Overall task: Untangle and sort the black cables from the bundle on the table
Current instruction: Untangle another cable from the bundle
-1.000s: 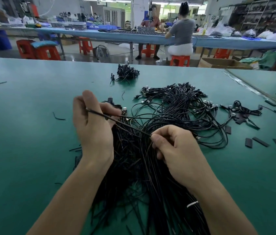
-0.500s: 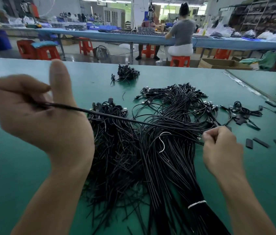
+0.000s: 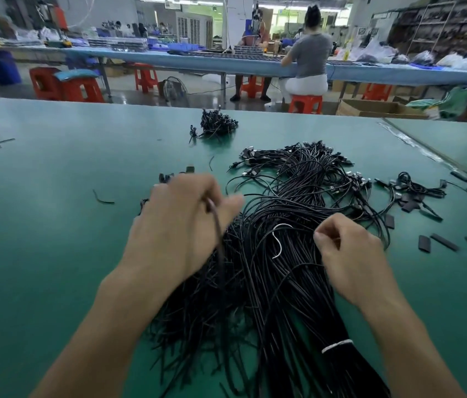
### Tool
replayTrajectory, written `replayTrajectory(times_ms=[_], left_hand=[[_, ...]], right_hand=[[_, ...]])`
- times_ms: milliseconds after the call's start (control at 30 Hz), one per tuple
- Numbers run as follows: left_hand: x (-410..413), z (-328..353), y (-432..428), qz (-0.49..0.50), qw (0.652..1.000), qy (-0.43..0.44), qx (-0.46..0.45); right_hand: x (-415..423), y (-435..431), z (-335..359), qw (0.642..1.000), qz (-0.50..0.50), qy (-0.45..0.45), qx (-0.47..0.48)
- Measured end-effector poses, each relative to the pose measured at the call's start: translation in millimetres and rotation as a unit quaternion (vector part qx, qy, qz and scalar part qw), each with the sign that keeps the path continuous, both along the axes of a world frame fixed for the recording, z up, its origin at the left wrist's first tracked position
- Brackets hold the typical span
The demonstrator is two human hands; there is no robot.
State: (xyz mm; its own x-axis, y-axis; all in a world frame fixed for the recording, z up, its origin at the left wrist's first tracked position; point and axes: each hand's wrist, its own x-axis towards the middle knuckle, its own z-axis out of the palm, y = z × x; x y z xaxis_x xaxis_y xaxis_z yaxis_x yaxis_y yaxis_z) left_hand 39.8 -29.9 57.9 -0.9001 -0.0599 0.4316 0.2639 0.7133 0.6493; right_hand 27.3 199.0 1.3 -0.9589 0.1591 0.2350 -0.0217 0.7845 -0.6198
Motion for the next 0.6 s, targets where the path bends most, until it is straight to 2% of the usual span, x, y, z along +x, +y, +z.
replayTrajectory(times_ms=[100, 167, 300, 400, 433, 500, 533, 600], left_hand=[[4.7, -9.3, 2.2, -0.027, 0.992, -0.086, -0.086], [4.9, -5.3, 3.1, -0.05, 0.989, -0.11, -0.084], [10.4, 3.9, 7.5, -0.171, 0.965, -0.197, -0.033], [12.3, 5.2, 9.3, -0.152, 0.962, -0.225, -0.031], [11.9, 4.5, 10.6, -0.12, 0.966, -0.223, -0.052], [10.5, 4.3, 14.9, -0.069, 0.968, -0.225, -0.09], [9.7, 3.4, 17.7, -0.062, 0.968, -0.227, -0.085], [7.3, 0.7, 21.6, -0.068, 0.97, -0.231, -0.035]], right_hand=[[3.9, -0.8, 8.7, 0.999, 0.048, -0.019, -0.019], [7.6, -8.4, 13.2, 0.996, 0.088, 0.007, -0.023], [13.2, -36.7, 11.5, 0.983, 0.178, 0.017, -0.038], [14.8, -42.9, 14.7, 0.97, 0.216, -0.019, -0.106], [16.0, -41.3, 18.7, 0.961, 0.211, -0.045, -0.174], [20.6, -38.2, 28.0, 0.908, 0.238, -0.149, -0.312], [23.4, -38.0, 31.4, 0.88, 0.263, -0.192, -0.345], [29.0, -37.7, 36.8, 0.855, 0.296, -0.216, -0.368]])
